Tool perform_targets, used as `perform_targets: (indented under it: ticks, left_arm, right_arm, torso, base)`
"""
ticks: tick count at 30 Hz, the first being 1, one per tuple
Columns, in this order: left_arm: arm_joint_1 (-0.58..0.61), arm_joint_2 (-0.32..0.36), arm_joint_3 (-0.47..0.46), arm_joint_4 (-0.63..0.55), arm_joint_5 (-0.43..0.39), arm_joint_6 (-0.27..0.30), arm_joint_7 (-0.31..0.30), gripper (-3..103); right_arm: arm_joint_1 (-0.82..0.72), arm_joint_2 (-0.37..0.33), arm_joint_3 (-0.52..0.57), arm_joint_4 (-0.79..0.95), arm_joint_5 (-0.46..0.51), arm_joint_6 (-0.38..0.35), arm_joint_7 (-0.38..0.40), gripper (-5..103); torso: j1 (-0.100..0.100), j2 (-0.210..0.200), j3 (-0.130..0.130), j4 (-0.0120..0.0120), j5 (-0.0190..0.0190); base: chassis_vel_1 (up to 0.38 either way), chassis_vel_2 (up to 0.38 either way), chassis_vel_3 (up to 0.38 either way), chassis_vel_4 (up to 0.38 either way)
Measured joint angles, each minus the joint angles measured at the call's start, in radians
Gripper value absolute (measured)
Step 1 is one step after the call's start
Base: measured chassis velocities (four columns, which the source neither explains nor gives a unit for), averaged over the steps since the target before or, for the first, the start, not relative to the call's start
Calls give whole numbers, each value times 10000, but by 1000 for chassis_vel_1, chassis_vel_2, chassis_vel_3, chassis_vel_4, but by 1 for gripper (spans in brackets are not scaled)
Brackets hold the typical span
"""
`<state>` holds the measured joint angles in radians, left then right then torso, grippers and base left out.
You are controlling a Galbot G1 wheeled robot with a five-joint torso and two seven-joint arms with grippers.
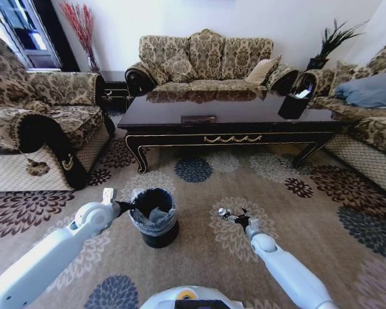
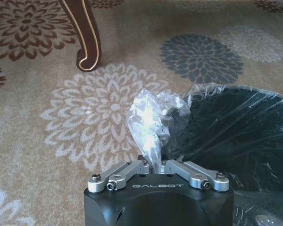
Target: Move to the front of the table and pick up the trash from the floor, then place it into the trash bin.
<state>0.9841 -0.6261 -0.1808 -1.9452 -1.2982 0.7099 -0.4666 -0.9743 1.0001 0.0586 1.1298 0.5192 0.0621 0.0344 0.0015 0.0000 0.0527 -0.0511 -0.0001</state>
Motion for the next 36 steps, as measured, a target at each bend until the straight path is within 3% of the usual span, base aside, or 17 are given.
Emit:
perform_targets:
  ticks: [33, 36]
  left_arm:
    - [-148, 35, 170, 141, -131, 14, -87, 3]
    - [-99, 8, 172, 117, -122, 14, -97, 3]
  right_arm:
    - [1747, 1013, -1337, -2916, -38, 688, -633, 101]
    - [1870, 1102, -1356, -3080, -39, 726, -642, 87]
  torso:
    - [0, 0, 0, -2, 0]
    - [0, -1, 0, 1, 0]
  base:
    - [0, 0, 0, 0]
    - [0, 0, 0, 0]
